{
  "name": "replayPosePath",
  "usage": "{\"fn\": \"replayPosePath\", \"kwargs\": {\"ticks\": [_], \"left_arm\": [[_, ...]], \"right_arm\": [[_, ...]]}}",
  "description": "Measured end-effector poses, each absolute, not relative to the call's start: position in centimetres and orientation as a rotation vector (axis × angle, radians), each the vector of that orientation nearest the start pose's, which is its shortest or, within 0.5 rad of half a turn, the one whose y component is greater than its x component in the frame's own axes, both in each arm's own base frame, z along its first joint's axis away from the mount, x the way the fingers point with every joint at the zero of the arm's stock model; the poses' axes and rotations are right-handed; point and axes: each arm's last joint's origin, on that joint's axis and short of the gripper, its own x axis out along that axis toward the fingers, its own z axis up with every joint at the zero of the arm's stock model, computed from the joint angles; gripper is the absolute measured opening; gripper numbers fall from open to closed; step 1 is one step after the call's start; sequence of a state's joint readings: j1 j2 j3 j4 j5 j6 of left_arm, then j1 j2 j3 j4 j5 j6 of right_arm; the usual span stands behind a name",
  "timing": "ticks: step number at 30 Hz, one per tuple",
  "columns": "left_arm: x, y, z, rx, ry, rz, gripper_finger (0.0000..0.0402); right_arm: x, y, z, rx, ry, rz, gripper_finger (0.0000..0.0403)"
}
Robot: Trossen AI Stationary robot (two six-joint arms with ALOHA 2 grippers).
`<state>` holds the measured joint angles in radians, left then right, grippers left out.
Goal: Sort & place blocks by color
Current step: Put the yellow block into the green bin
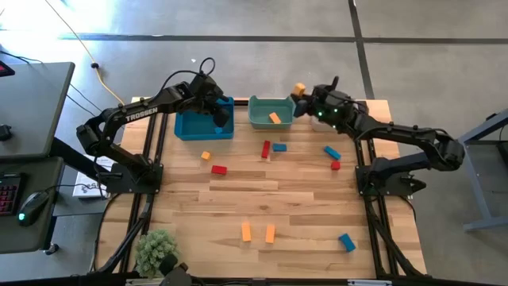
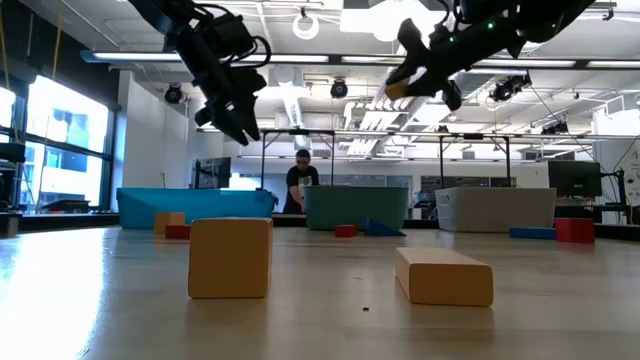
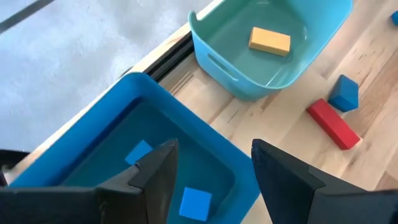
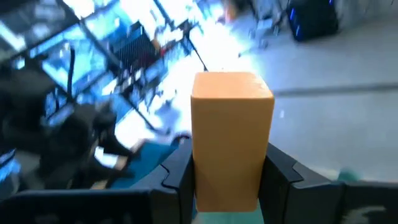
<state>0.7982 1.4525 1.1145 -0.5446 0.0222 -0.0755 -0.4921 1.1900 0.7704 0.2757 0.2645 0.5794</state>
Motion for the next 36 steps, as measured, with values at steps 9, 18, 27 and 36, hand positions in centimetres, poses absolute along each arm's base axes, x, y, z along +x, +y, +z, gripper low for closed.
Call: {"fn": "replayPosePath", "kwargs": {"ticks": [9,18,27,36], "left_arm": [[21.6,22.1,27.4,-0.400,0.690,0.772,0.0195],[22.0,22.5,28.0,-0.475,0.565,0.823,0.0195],[22.0,22.8,28.2,-0.539,0.494,0.924,0.0195],[21.7,22.7,27.9,-0.657,0.471,1.003,0.0195]], "right_arm": [[23.6,-15.0,30.0,0.361,-0.241,-0.805,0.0102],[25.4,-18.1,28.5,0.291,-0.067,-0.707,0.0102],[27.7,-22.9,28.4,0.257,0.406,-0.684,0.0102],[29.3,-26.5,25.6,0.371,0.640,-0.548,0.0102]]}}
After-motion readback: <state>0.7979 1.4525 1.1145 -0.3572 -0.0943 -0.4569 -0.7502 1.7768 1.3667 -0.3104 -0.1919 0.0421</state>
